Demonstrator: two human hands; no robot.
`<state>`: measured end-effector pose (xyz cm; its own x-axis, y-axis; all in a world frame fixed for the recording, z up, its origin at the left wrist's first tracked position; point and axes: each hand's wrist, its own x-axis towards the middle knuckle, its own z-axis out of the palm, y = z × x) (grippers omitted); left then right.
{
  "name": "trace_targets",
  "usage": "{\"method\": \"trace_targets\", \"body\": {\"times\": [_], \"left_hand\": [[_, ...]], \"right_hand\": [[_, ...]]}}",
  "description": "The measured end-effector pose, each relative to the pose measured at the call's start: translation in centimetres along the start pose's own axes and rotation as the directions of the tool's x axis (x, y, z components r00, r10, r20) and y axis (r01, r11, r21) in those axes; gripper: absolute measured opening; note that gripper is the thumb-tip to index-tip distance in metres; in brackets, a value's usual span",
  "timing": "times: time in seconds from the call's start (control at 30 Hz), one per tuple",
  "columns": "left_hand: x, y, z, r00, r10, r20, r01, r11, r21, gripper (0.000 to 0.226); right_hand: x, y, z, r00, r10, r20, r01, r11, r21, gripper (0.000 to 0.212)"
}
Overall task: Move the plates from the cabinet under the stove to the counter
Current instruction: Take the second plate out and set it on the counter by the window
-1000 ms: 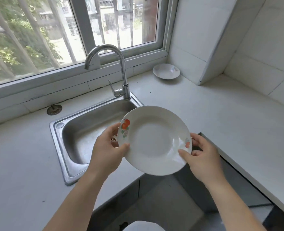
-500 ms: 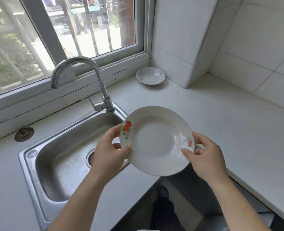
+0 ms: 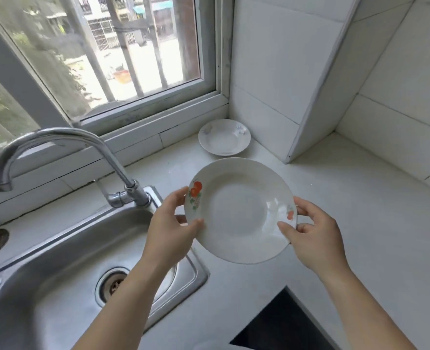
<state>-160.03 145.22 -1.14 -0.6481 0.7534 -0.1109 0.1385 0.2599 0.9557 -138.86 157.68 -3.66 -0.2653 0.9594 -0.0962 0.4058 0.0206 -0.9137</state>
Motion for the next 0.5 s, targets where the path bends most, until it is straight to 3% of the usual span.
{"method": "trace_targets", "body": {"times": [0.33, 0.5], "left_hand": [[6.4, 1.2, 4.7, 0.993, -0.1, -0.063, 0.104, 0.993, 0.062, 0.06], [10.4, 1.8, 5.2, 0.991, -0.125, -0.046, 0.13, 0.985, 0.113, 0.07]], "right_hand": [[10.5, -0.2, -0.6, 0.995, -0.013, 0.1, 0.019, 0.998, -0.052, 0.043], [15.2, -0.2, 0.6, 0.99, -0.014, 0.14, 0.023, 0.998, -0.063, 0.041]]}}
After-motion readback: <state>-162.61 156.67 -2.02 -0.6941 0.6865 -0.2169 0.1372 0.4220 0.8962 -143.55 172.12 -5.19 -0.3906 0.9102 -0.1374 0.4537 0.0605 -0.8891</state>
